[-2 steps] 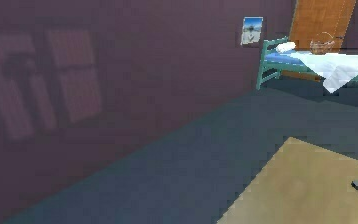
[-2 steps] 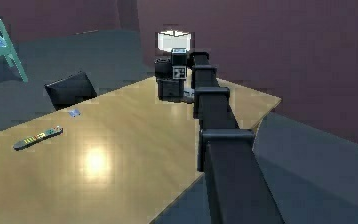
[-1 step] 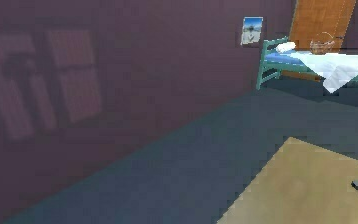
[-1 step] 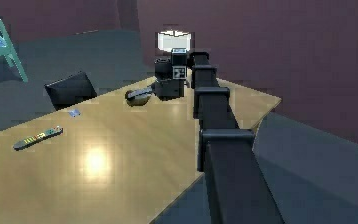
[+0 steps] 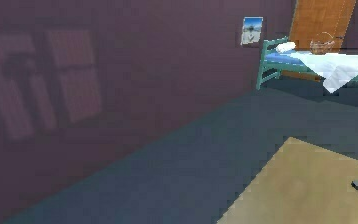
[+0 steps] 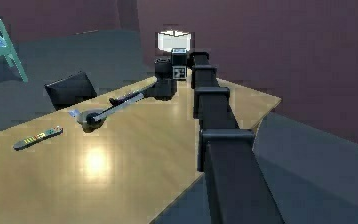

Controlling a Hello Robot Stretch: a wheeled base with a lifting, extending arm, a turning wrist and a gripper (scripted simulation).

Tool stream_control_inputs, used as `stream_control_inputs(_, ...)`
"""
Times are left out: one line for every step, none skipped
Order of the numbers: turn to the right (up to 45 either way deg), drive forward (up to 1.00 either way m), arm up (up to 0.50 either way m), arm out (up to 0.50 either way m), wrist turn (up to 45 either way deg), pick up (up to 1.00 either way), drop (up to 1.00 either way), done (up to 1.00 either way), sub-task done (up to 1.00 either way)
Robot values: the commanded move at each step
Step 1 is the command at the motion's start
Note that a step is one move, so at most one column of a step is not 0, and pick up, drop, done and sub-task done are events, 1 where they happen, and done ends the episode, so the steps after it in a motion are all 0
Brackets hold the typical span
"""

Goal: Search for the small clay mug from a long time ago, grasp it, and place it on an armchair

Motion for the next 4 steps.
stream_control_inputs(0.0,0.0,0.0,0.0,-45.0,0.0,0.0,0.0,0.0)
stream_control_inputs(0.0,0.0,0.0,0.0,-12.0,0.0,0.0,0.0,0.0)
stream_control_inputs(0.0,0.0,0.0,-0.34,0.0,0.0,0.0,0.0,0.0)
stream_control_inputs(-45.0,0.0,0.0,0.0,0.0,0.0,0.0,0.0,0.0)
